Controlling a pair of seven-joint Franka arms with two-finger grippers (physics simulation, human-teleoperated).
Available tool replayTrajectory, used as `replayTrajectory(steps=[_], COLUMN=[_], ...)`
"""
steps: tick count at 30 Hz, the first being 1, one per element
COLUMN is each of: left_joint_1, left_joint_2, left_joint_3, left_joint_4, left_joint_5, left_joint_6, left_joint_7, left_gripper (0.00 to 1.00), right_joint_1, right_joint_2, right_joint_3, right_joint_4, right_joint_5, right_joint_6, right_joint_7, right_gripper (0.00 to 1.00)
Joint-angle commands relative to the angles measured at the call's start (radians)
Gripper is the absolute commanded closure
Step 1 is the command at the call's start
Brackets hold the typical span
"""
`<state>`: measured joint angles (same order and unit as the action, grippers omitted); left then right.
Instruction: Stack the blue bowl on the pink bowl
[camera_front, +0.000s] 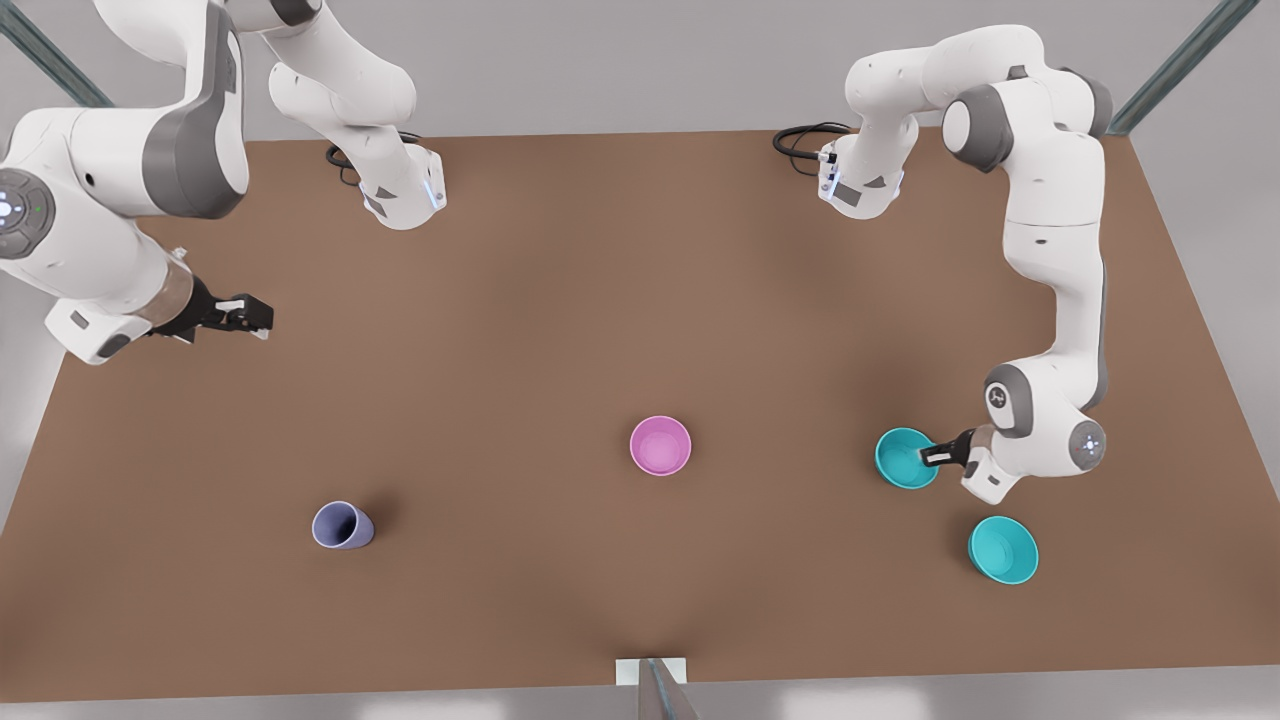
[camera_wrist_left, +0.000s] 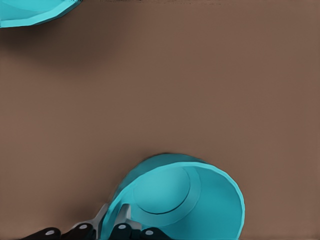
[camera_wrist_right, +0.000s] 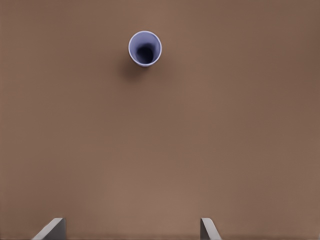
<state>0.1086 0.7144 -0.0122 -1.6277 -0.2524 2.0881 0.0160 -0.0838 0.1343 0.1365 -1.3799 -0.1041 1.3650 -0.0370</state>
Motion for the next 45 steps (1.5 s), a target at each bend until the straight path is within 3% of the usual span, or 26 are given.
replayTrajectory(steps=[1, 5, 7, 12, 15, 21, 45], left_joint_1=[0.000, -0.058, -0.176, -0.495, -0.638, -0.659, -0.647], left_joint_2=[-0.007, -0.170, -0.251, -0.201, -0.092, 0.137, 0.180], left_joint_3=[0.000, -0.002, -0.011, -0.014, -0.012, -0.012, -0.020], left_joint_4=[0.000, 0.002, 0.003, 0.065, 0.186, 0.486, 0.447], left_joint_5=[-0.036, -0.033, -0.031, -0.033, -0.031, -0.033, -0.030], left_joint_6=[0.004, -0.062, -0.145, -0.145, -0.143, -0.143, -0.137], left_joint_7=[0.009, -0.030, -0.159, -0.476, -0.748, -0.906, -0.883], left_gripper=[0.79, 0.79, 0.79, 0.79, 0.79, 0.79, 0.79], right_joint_1=[-0.001, 0.001, 0.001, -0.001, -0.010, -0.017, -0.033], right_joint_2=[-0.001, -0.001, -0.001, 0.076, 0.091, 0.103, 0.134], right_joint_3=[-0.005, -0.017, -0.017, -0.015, -0.017, -0.017, -0.017], right_joint_4=[-0.001, -0.002, -0.008, 0.021, 0.021, 0.032, 0.035], right_joint_5=[0.001, 0.021, 0.023, 0.014, 0.012, 0.021, 0.029], right_joint_6=[-0.003, -0.003, -0.003, -0.001, 0.029, 0.036, 0.049], right_joint_7=[-0.073, -0.075, -0.075, -0.077, -0.077, -0.078, -0.084], right_gripper=[0.00, 0.00, 0.00, 0.00, 0.00, 0.00, 0.00])
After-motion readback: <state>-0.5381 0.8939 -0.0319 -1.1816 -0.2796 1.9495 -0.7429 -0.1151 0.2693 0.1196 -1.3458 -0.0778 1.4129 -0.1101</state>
